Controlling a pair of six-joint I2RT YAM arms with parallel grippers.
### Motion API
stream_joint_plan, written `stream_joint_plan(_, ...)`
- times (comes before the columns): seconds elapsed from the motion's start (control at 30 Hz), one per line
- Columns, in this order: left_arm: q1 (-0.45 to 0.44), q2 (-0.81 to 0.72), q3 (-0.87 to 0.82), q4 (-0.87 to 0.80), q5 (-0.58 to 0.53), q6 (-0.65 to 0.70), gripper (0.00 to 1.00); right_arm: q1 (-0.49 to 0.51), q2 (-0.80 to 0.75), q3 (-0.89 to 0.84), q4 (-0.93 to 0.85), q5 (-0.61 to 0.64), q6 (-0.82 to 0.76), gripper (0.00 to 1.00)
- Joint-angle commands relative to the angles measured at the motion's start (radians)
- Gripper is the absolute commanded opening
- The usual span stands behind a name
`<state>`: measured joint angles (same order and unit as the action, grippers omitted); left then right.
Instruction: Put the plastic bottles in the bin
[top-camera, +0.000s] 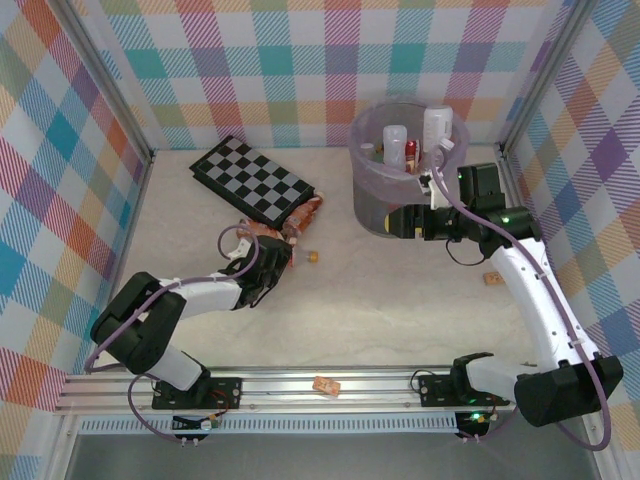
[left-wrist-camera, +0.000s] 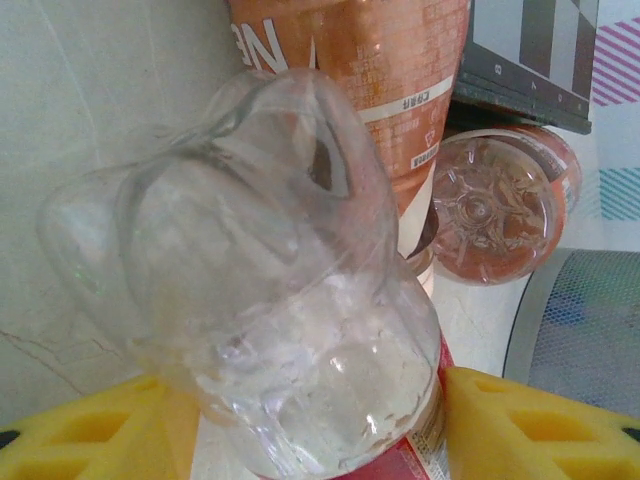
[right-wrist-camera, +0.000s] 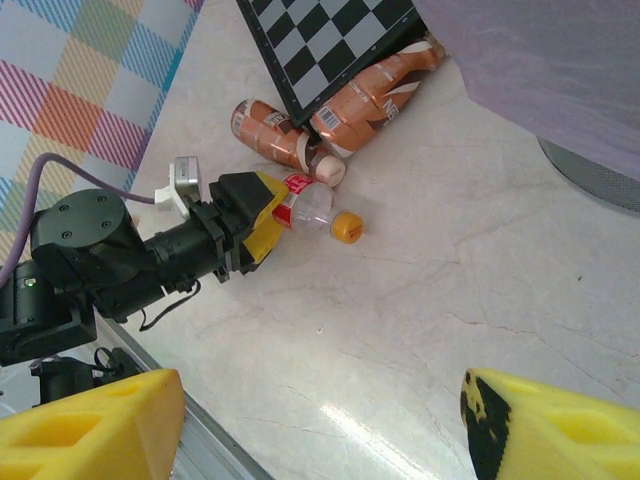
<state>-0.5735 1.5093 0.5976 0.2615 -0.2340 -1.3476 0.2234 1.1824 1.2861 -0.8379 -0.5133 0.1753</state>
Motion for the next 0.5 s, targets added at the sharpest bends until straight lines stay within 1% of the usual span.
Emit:
stream_joint_plan(0.0, 0.008, -0.058, 0.020, -0.114, -0.029, 0.073, 0.59, 0.005, -0.035, -0.018, 0.004, -0.030, -0.029, 0.73)
stream_joint_plan(0.17, 0.002, -0.161, 0.067, -0.238, -0.060, 0.182, 0.59, 0.008, -0.047, -0.025, 0.040, -0.079, -0.056, 0.73)
stream_joint_plan(0.3, -0.008, -0.239, 0.089, -0.306, -0.058, 0.260, 0.56, 0.038, -0.043, -0.034, 0.078, -0.098, -0.060, 0.73)
stream_joint_plan(0.37, -0.008, -0.273, 0.091, -0.314, -0.031, 0.303, 0.53, 0.064, -0.034, -0.037, 0.093, -0.103, -0.061, 0.73)
stream_joint_plan(0.47, -0.008, -0.324, 0.107, -0.306, 0.061, 0.421, 0.52, 0.106, -0.008, -0.034, 0.122, -0.136, -0.049, 0.73)
